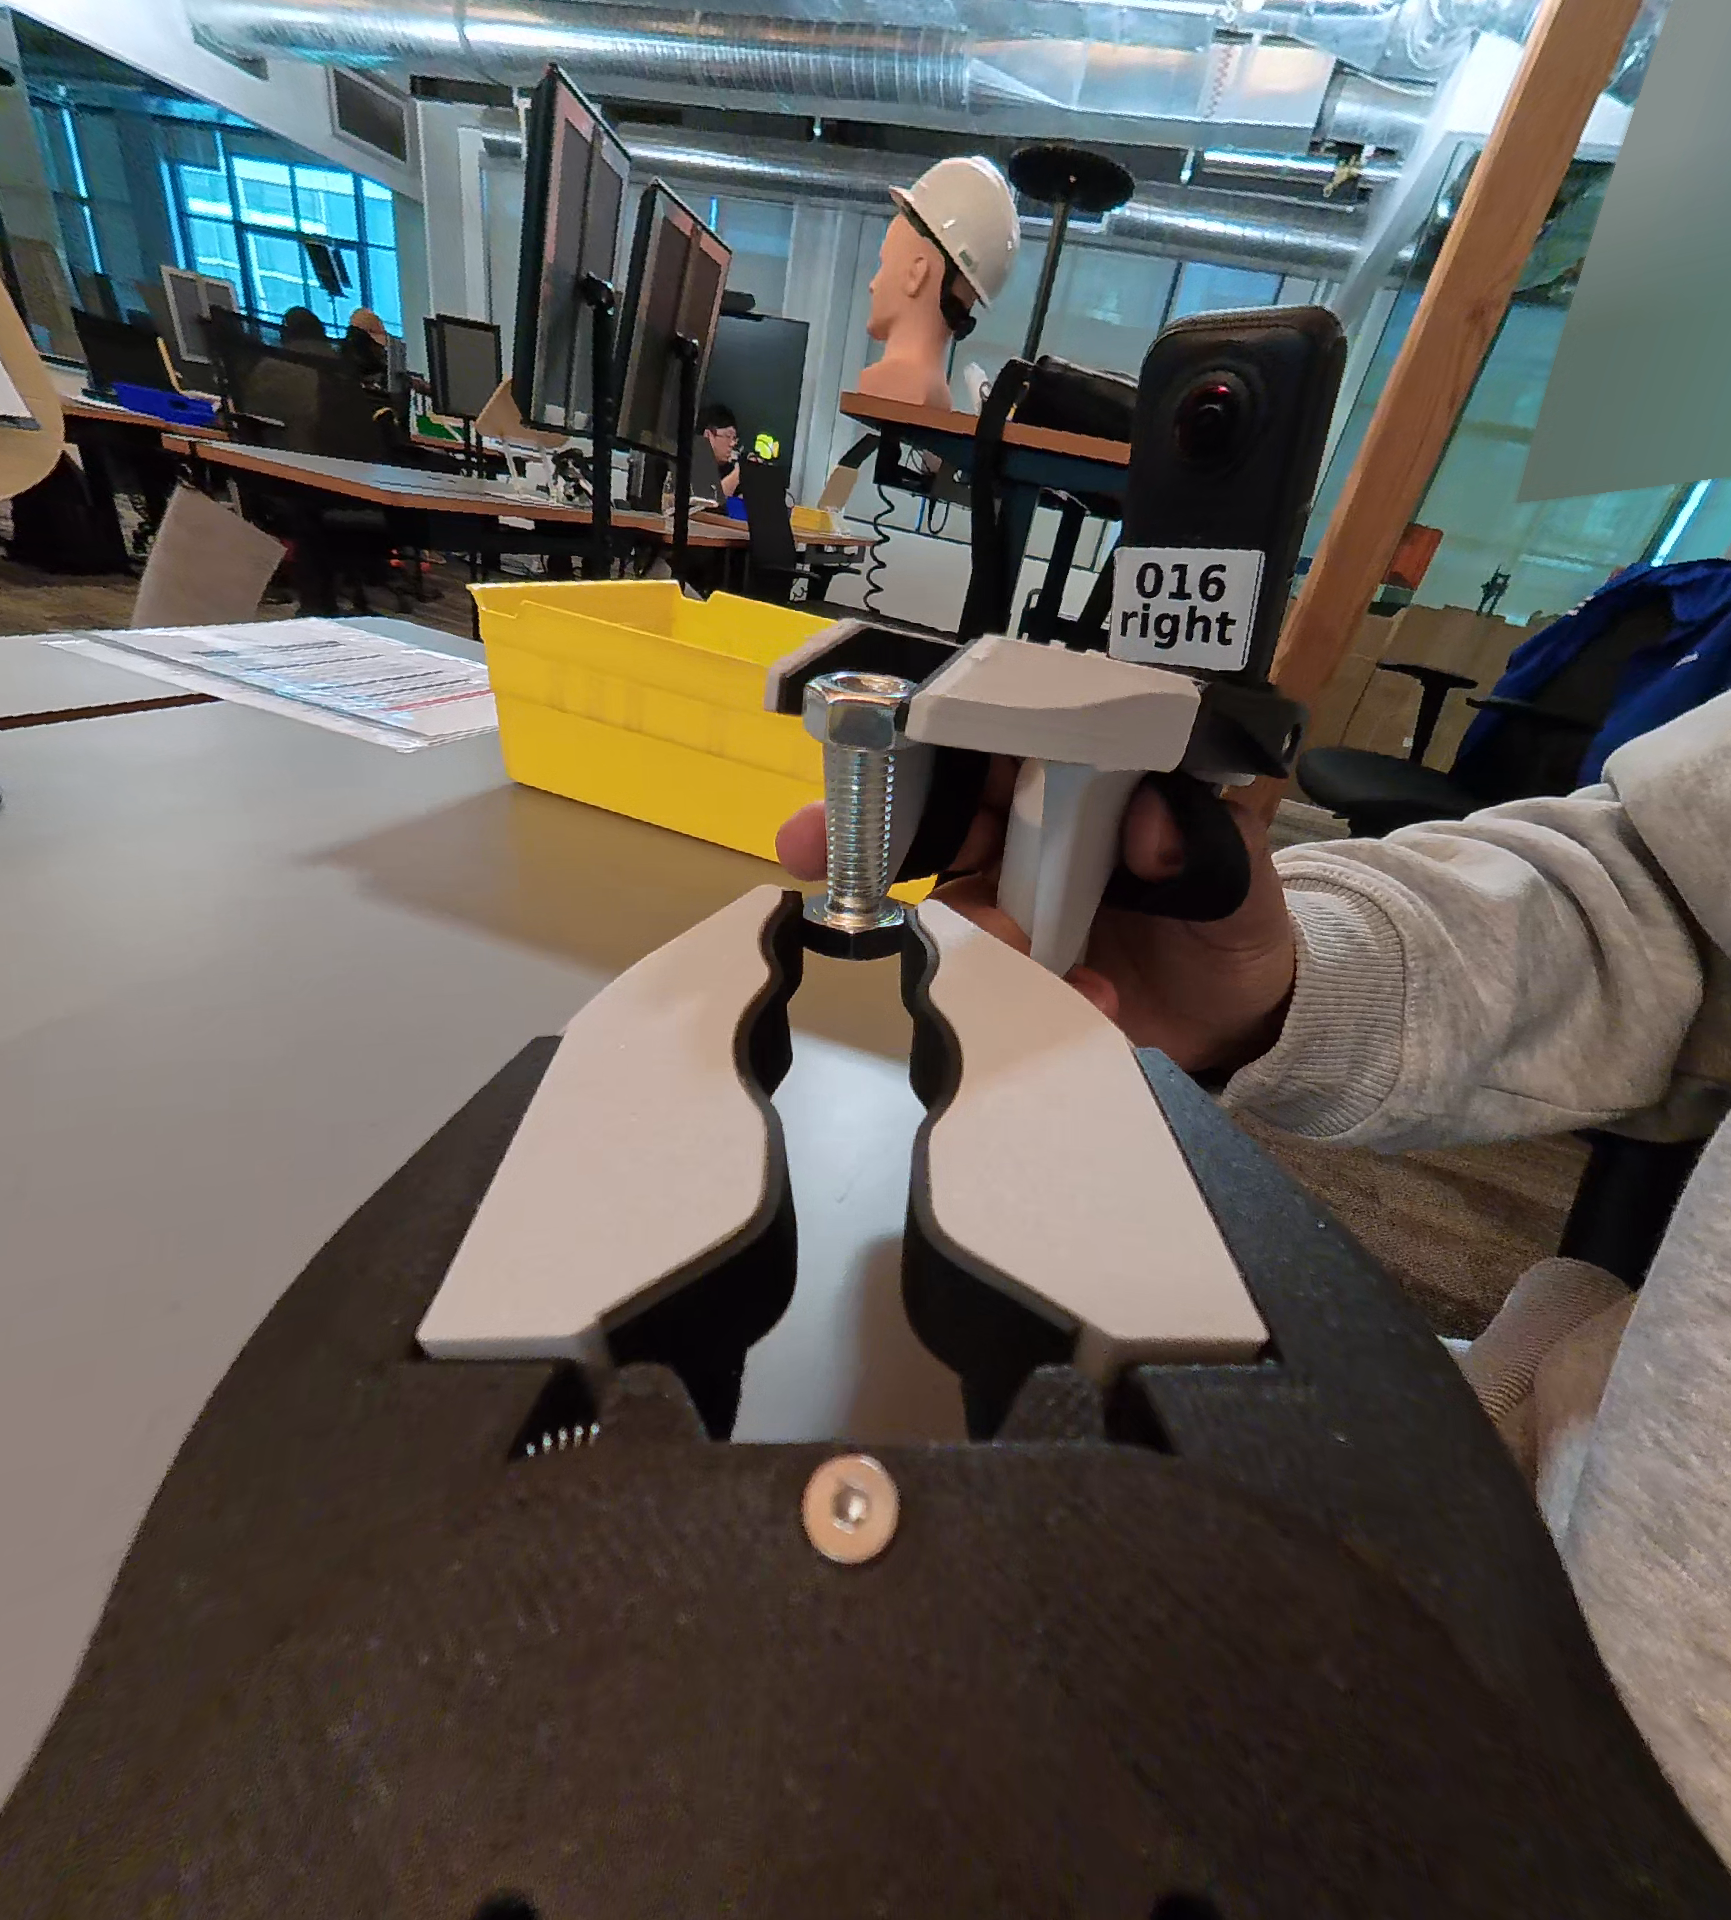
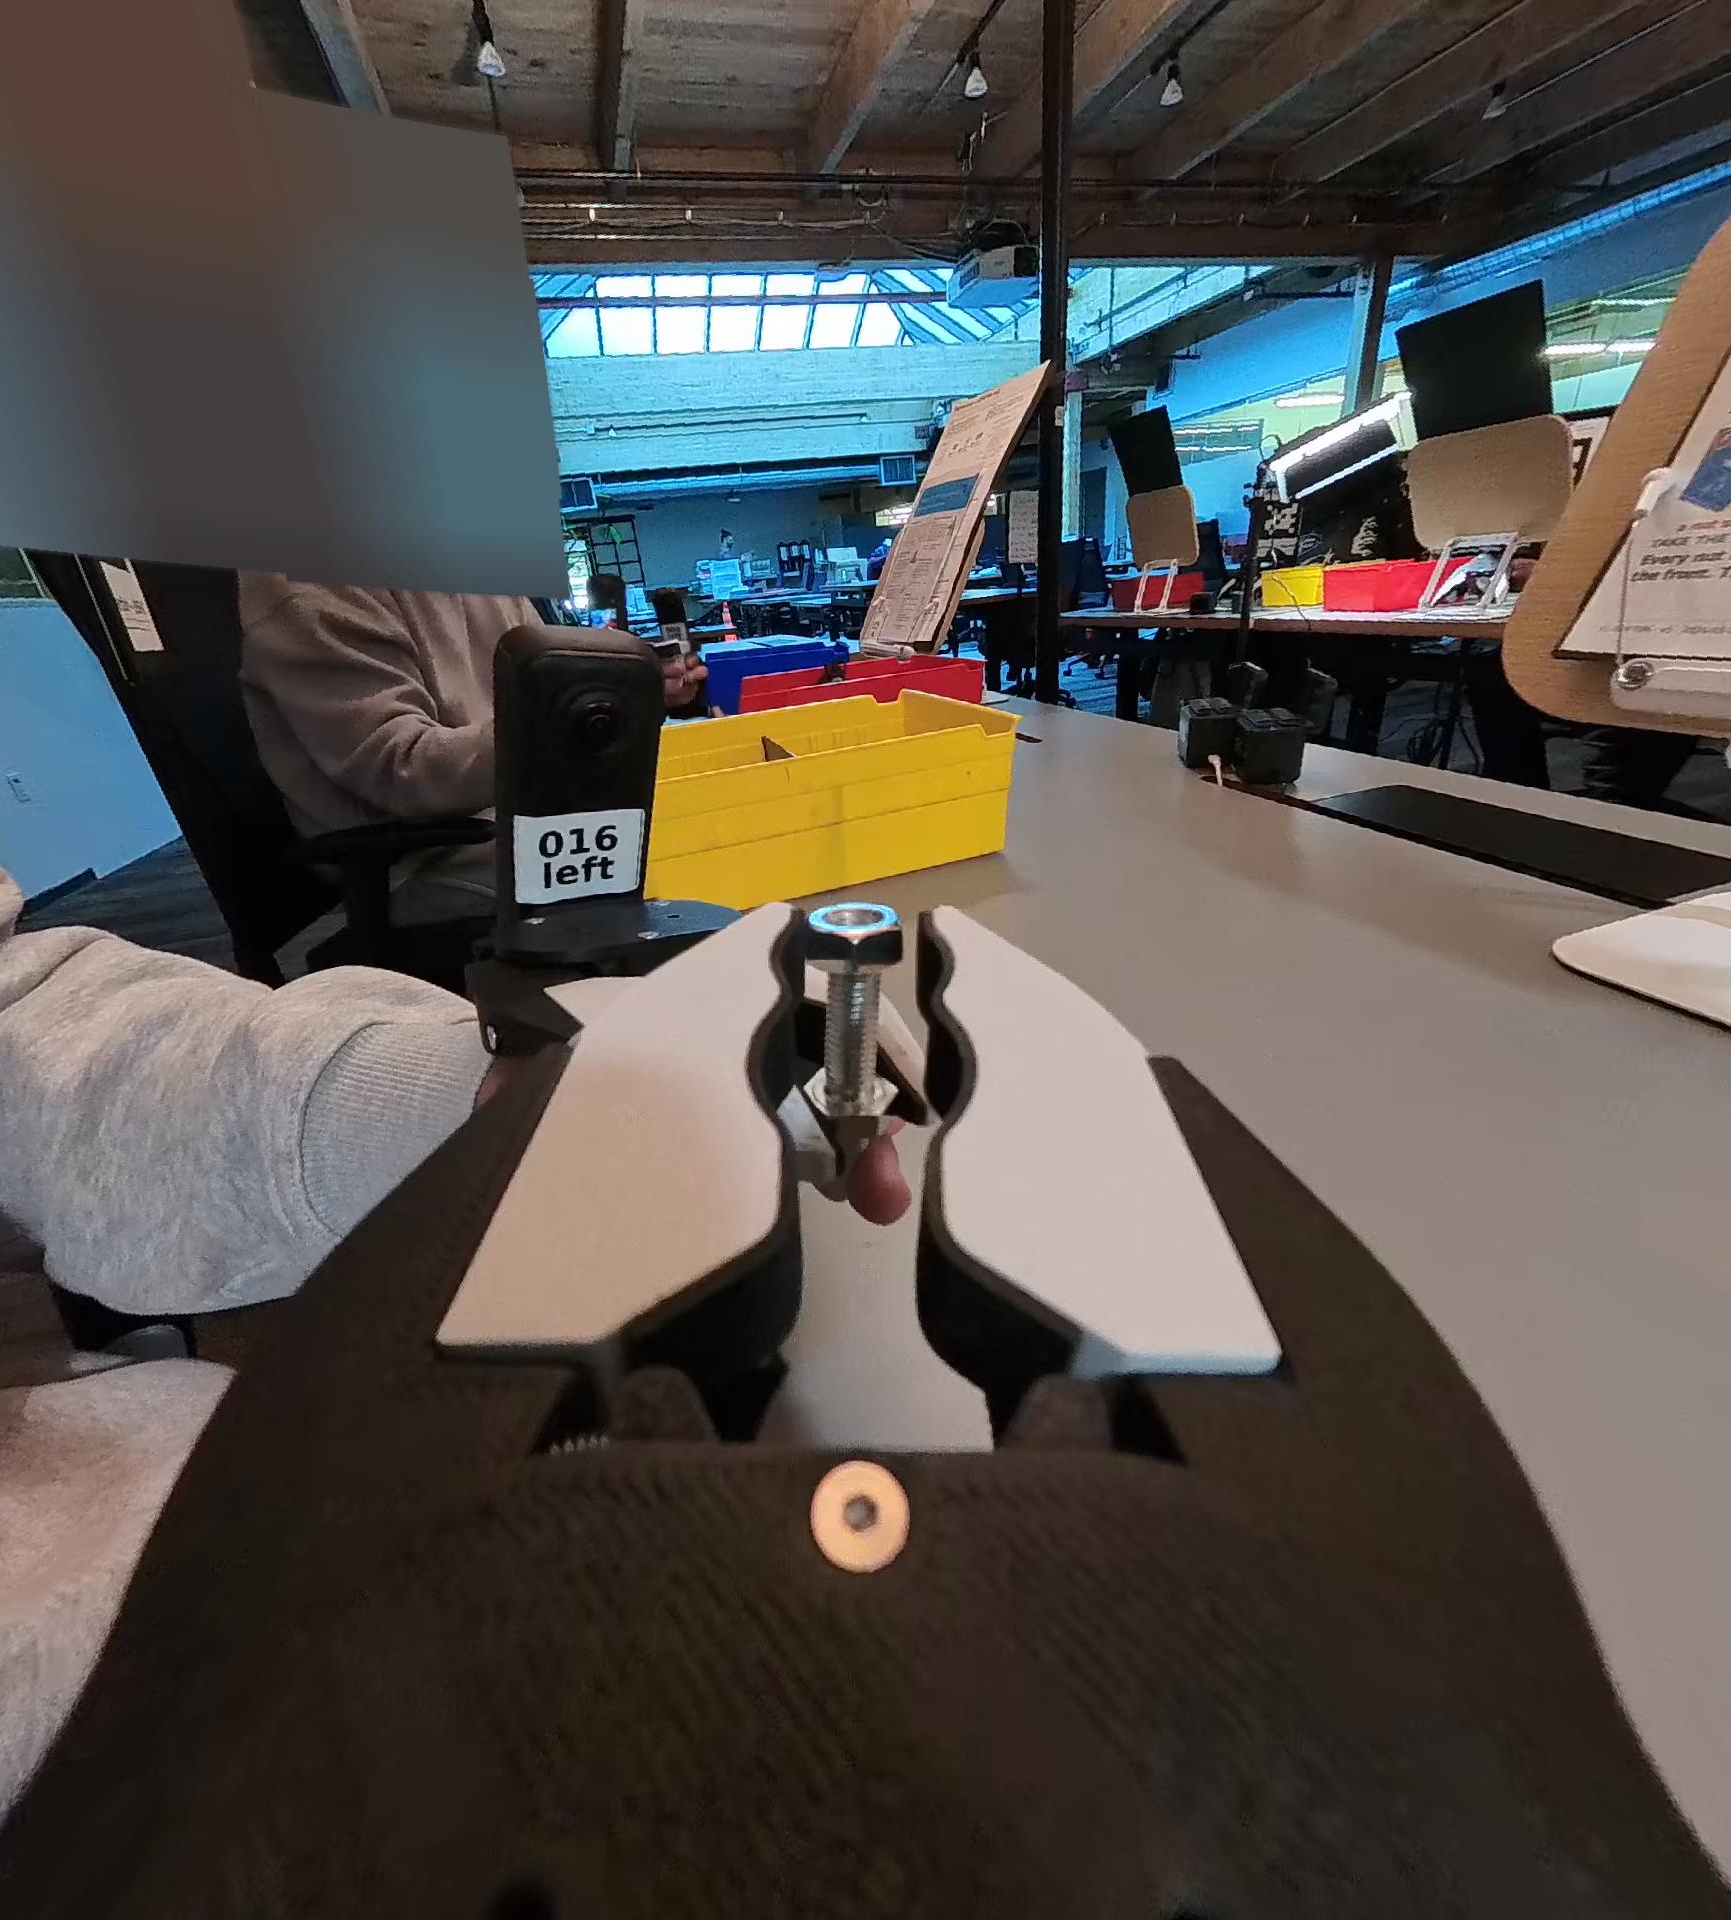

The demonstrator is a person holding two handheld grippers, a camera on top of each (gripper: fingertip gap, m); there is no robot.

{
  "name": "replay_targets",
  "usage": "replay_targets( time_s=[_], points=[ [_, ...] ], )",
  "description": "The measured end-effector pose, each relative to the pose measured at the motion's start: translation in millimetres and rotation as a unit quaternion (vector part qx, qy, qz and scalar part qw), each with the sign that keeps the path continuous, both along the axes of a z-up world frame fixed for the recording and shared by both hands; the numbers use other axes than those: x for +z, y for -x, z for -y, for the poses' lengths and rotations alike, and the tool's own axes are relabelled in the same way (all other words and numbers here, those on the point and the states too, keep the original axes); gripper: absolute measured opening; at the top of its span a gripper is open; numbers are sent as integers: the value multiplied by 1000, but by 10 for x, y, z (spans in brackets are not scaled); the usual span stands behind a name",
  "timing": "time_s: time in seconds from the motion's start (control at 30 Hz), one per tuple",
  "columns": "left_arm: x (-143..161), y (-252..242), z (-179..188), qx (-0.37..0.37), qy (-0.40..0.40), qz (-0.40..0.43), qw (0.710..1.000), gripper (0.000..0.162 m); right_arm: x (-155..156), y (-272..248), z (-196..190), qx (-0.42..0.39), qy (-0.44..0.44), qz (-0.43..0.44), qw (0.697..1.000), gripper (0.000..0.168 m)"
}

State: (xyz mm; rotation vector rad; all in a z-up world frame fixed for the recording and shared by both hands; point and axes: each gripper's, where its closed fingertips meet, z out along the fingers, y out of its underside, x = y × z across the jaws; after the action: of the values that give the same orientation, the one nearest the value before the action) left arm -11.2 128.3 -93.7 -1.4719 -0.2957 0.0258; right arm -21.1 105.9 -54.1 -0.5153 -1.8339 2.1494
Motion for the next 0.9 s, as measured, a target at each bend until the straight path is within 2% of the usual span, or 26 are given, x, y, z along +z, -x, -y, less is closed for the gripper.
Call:
replay_targets(
  time_s=[0.33, 0.7, 0.9],
  points=[
    [18, -14, -6, -5, -7, 3, 1000, 18, 16, -26, 3, 5, -2, -4, 1000, 17],
    [77, -25, 12, -10, -30, 13, 999, 18, 159, -25, -92, 2, 52, 7, 999, 17],
    [75, -28, 5, -14, -33, 15, 999, 18, 133, -60, -31, 8, 42, 0, 999, 17]
  ],
)
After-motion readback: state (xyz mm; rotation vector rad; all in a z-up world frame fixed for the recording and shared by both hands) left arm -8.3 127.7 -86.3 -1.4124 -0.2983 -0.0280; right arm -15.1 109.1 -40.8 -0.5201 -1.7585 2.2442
